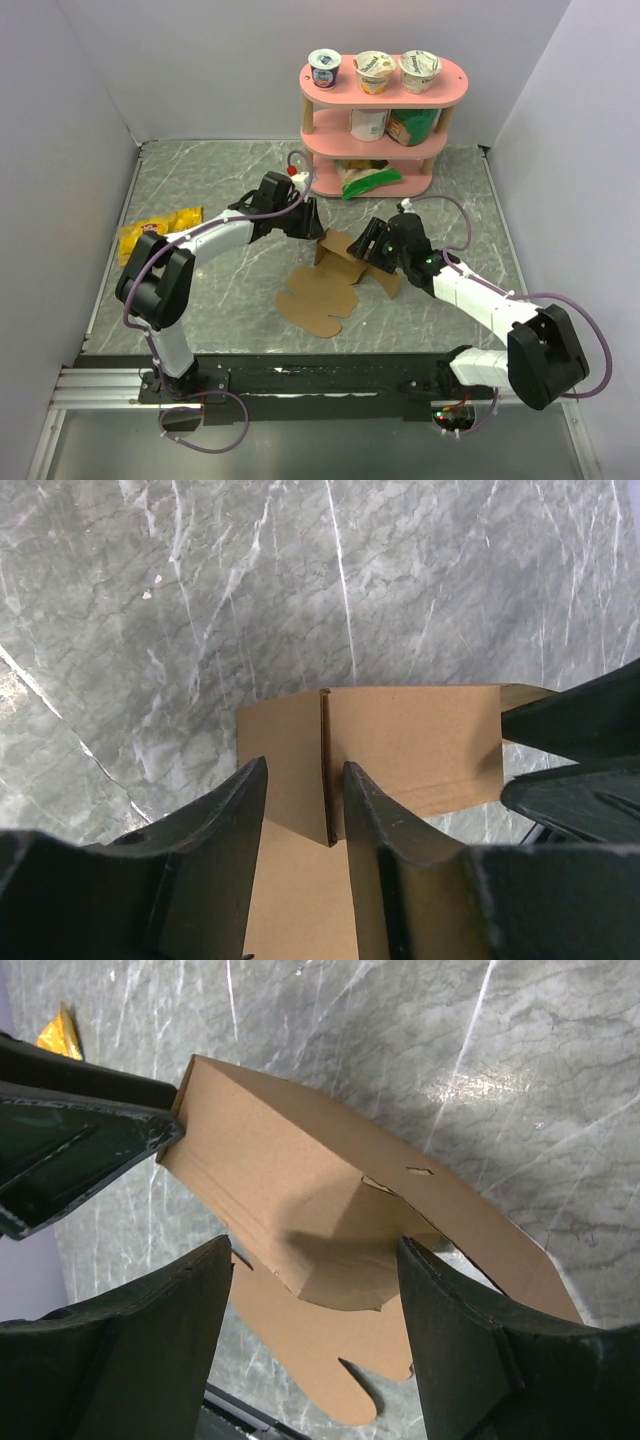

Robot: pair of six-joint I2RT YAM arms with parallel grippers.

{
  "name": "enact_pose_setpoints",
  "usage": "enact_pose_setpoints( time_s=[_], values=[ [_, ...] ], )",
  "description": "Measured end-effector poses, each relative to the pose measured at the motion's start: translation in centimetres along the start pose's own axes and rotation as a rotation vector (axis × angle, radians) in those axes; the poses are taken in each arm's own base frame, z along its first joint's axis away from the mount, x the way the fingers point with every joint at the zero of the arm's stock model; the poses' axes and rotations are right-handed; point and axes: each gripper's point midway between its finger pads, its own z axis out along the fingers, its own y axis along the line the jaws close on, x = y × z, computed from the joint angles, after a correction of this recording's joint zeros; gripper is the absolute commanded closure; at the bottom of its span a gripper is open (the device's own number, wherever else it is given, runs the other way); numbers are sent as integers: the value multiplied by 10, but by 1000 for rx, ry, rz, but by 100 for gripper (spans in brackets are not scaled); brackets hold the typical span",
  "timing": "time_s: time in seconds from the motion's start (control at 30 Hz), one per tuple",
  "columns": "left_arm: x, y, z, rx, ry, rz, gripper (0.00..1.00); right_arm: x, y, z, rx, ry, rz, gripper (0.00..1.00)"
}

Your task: Fold the paper box

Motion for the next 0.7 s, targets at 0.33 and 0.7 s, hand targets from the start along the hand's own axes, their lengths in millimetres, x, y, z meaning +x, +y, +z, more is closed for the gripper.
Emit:
enact_pose_setpoints(
  time_s=[0.33,0.7],
  values=[
    [1,-2,1,17,-1,0,62,3,-1,5,-13,0,19,31],
    [1,-3,1,20,-1,2,64,4,4,20,-59,-13,60,50]
  ],
)
